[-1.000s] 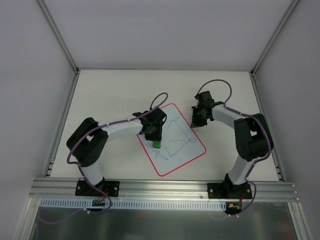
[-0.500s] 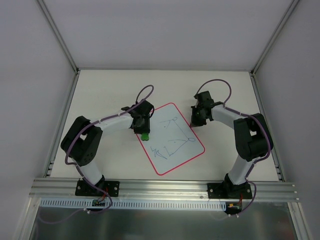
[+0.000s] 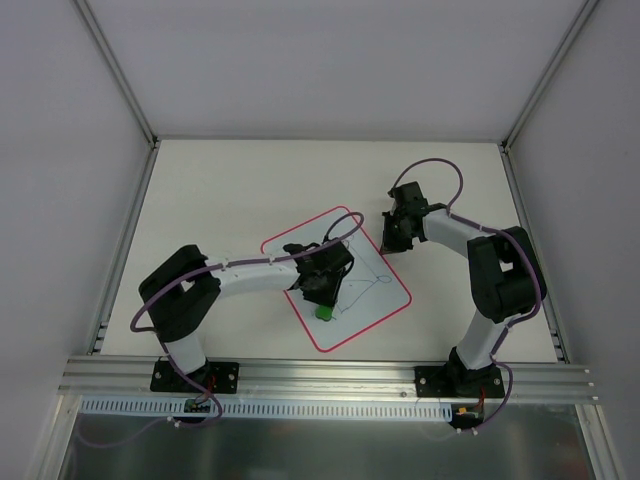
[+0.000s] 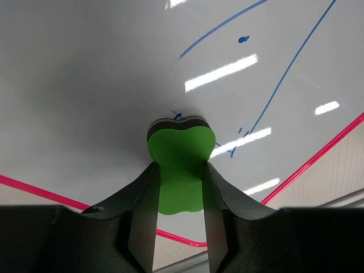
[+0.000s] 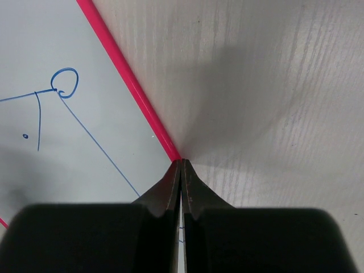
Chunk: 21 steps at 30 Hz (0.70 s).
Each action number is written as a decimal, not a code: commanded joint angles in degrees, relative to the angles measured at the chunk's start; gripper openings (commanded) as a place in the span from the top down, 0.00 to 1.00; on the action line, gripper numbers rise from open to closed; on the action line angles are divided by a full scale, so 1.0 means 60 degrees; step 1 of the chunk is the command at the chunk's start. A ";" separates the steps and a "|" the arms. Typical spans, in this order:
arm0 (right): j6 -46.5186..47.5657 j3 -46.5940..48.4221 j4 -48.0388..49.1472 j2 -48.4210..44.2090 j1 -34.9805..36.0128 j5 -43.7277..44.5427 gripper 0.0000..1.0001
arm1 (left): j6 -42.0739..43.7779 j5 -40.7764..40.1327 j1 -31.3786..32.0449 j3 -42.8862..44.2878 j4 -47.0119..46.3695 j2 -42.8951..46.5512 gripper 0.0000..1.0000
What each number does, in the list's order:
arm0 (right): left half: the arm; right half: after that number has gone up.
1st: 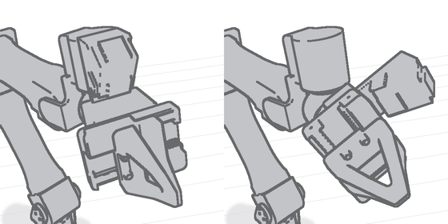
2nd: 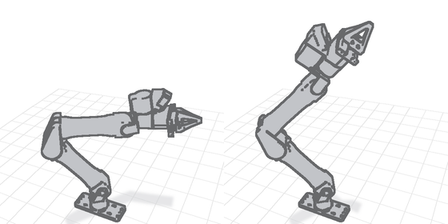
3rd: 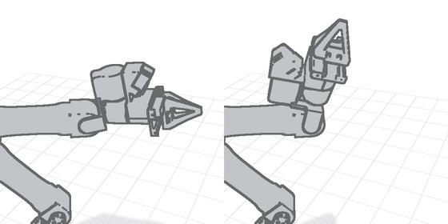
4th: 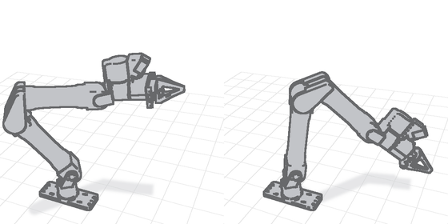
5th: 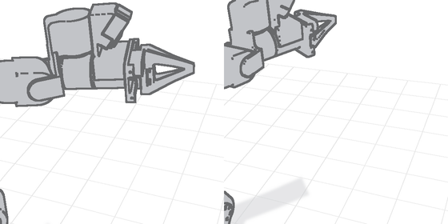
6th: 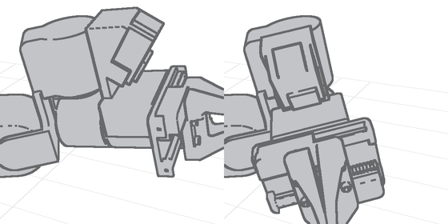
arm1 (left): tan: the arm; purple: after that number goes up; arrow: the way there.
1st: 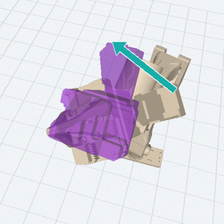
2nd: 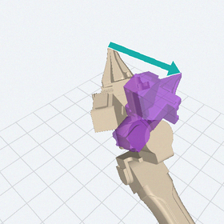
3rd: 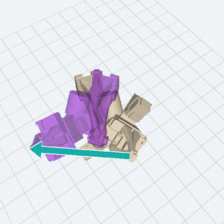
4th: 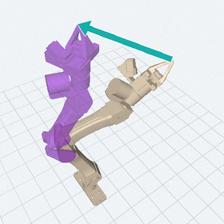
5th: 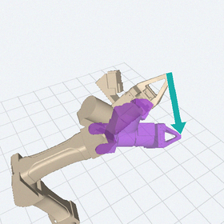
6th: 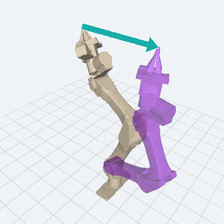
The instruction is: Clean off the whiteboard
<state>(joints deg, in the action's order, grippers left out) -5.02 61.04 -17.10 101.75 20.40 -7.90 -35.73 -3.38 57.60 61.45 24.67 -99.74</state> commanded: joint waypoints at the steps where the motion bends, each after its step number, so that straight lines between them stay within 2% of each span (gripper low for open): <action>1: -0.0043 -0.0329 0.0053 0.0399 -0.0017 0.0497 1.00 | -0.0462 0.0621 -0.0414 -0.0924 0.1382 -0.0662 1.00; 8: -0.0072 -0.0329 0.0038 0.0399 -0.0002 0.0511 1.00 | 0.0065 -0.0593 -0.2274 -0.1453 0.1718 0.0305 1.00; 10: -0.0072 -0.0329 0.0024 0.0385 -0.0002 0.0511 1.00 | 0.0197 -0.0900 -0.2335 -0.1365 0.1909 0.0467 1.00; 14: -0.0072 -0.0300 0.0053 0.0399 -0.0017 0.0541 1.00 | 0.0227 -0.0741 -0.1927 -0.1292 0.2071 0.0335 1.00; 21: -0.0043 -0.0256 0.0082 0.0443 -0.0017 0.0570 1.00 | -0.0315 0.0106 -0.0008 -0.0473 0.2115 -0.0820 1.00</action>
<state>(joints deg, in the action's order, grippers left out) -5.61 60.73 -15.88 101.84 20.43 -8.21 -36.73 -6.74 52.75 60.14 30.17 -97.76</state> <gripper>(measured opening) 0.008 0.315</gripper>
